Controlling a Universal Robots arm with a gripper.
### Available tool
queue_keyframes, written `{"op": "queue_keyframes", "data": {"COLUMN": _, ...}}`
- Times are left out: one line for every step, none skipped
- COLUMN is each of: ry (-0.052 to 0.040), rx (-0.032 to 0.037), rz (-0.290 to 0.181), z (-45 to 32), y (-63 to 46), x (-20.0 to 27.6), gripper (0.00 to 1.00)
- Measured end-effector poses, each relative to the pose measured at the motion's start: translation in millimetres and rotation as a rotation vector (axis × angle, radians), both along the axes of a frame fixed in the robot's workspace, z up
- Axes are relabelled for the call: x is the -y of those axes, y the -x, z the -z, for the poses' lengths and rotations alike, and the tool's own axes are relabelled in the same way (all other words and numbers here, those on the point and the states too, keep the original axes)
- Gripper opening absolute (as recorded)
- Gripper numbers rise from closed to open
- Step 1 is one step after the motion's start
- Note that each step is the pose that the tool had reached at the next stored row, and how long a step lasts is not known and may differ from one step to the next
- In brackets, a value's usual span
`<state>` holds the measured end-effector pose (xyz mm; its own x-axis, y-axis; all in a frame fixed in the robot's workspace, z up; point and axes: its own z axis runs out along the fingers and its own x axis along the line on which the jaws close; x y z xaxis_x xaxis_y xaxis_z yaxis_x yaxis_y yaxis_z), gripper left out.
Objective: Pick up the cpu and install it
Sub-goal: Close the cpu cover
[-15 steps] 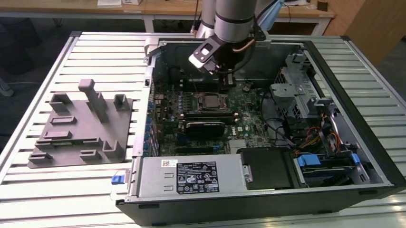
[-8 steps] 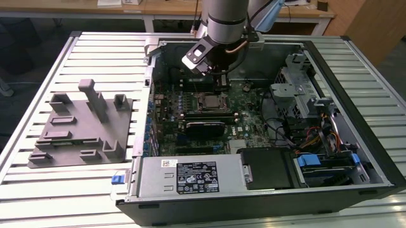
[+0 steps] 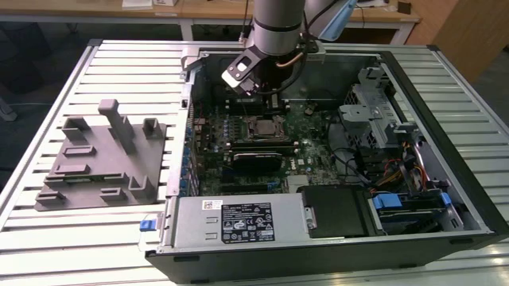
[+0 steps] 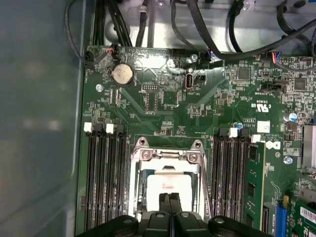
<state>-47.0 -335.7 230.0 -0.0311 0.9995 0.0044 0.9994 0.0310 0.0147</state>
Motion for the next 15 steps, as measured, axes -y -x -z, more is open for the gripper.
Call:
{"op": "queue_keyframes", "data": {"ry": 0.0, "rx": 0.0001, "rz": 0.0, "z": 0.0, "y": 0.8, "x": 0.0, "gripper": 0.11}}
{"op": "queue_keyframes", "data": {"ry": -0.0001, "rx": 0.0001, "rz": 0.0, "z": 0.1, "y": 1.9, "x": 0.0, "gripper": 0.11}}
{"op": "queue_keyframes", "data": {"ry": -0.0001, "rx": 0.0002, "rz": 0.0, "z": 0.2, "y": 3.3, "x": 0.1, "gripper": 0.11}}
{"op": "queue_keyframes", "data": {"ry": -0.0001, "rx": 0.0002, "rz": 0.0, "z": 0.4, "y": 4.7, "x": 0.1, "gripper": 0.11}}
{"op": "queue_keyframes", "data": {"ry": -0.0001, "rx": 0.0001, "rz": 0.0, "z": 0.8, "y": 6.0, "x": 0.1, "gripper": 0.11}}
{"op": "queue_keyframes", "data": {"ry": 0.0, "rx": 0.0001, "rz": 0.0, "z": 1.2, "y": 7.1, "x": 0.1, "gripper": 0.11}}
{"op": "queue_keyframes", "data": {"ry": 0.0001, "rx": 0.0, "rz": 0.0, "z": 1.9, "y": 7.9, "x": 0.2, "gripper": 0.11}}
{"op": "queue_keyframes", "data": {"ry": 0.0001, "rx": 0.0, "rz": 0.0, "z": 2.7, "y": 8.7, "x": 0.2, "gripper": 0.11}}
{"op": "queue_keyframes", "data": {"ry": 0.0, "rx": 0.0, "rz": 0.0, "z": 3.6, "y": 9.3, "x": 0.2, "gripper": 0.11}}
{"op": "queue_keyframes", "data": {"ry": 0.0, "rx": 0.0, "rz": 0.0, "z": 4.6, "y": 9.9, "x": 0.2, "gripper": 0.11}}
{"op": "queue_keyframes", "data": {"ry": 0.0, "rx": 0.0001, "rz": 0.0, "z": 5.7, "y": 10.6, "x": 0.2, "gripper": 0.11}}
{"op": "queue_keyframes", "data": {"ry": -0.0001, "rx": 0.0001, "rz": 0.0, "z": 6.7, "y": 11.5, "x": 0.2, "gripper": 0.11}}
{"op": "queue_keyframes", "data": {"ry": -0.0001, "rx": 0.0001, "rz": 0.0, "z": 7.7, "y": 12.5, "x": 0.2, "gripper": 0.11}}
{"op": "queue_keyframes", "data": {"ry": 0.0, "rx": 0.0001, "rz": 0.0, "z": 8.5, "y": 13.6, "x": 0.2, "gripper": 0.11}}
{"op": "queue_keyframes", "data": {"ry": 0.0, "rx": 0.0001, "rz": 0.0, "z": 9.4, "y": 14.7, "x": 0.2, "gripper": 0.11}}
